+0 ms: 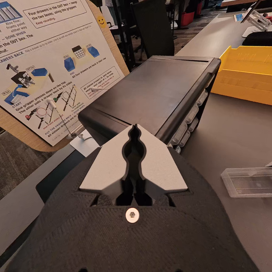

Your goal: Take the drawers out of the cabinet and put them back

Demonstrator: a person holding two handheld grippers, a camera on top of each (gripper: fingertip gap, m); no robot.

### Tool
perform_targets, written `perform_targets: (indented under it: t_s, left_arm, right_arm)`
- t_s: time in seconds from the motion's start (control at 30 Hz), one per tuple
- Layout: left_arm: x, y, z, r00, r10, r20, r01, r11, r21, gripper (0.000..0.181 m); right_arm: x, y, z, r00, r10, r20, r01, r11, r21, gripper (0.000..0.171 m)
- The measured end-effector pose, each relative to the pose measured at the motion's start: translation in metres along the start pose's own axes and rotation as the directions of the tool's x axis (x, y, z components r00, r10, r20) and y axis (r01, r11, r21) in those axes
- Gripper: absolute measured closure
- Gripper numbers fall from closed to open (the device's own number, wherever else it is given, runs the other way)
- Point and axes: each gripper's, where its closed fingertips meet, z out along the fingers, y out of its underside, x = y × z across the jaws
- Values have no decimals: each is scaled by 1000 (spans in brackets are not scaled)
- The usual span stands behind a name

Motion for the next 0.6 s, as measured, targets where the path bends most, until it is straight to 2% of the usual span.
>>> perform_targets:
  t_s: [0.23, 0.37, 0.43, 0.5, 0.6]
  left_arm:
    - [0, 0, 0, 1000, -3, -1, 3, 1000, 3, 181]
    - [0, 0, 0, 1000, -3, -1, 3, 1000, 5, 181]
    - [0, 0, 0, 1000, -14, -8, 15, 1000, 10, 181]
    - [0, 0, 0, 1000, -24, -14, 25, 1000, 14, 181]
    - [0, 0, 0, 1000, -29, -13, 29, 1000, 13, 181]
  right_arm:
    - [6, 13, 6, 1000, -4, -14, 3, 997, -82, 106]
    - [2, 2, 3, 999, 29, 27, -28, 999, -15, 109]
    - [10, -2, -1, 999, 51, 4, -51, 999, 5, 110]
    - [20, -7, -8, 995, 100, -17, -99, 995, 29, 110]
    - [47, -23, -26, 963, 263, -51, -258, 962, 94, 110]
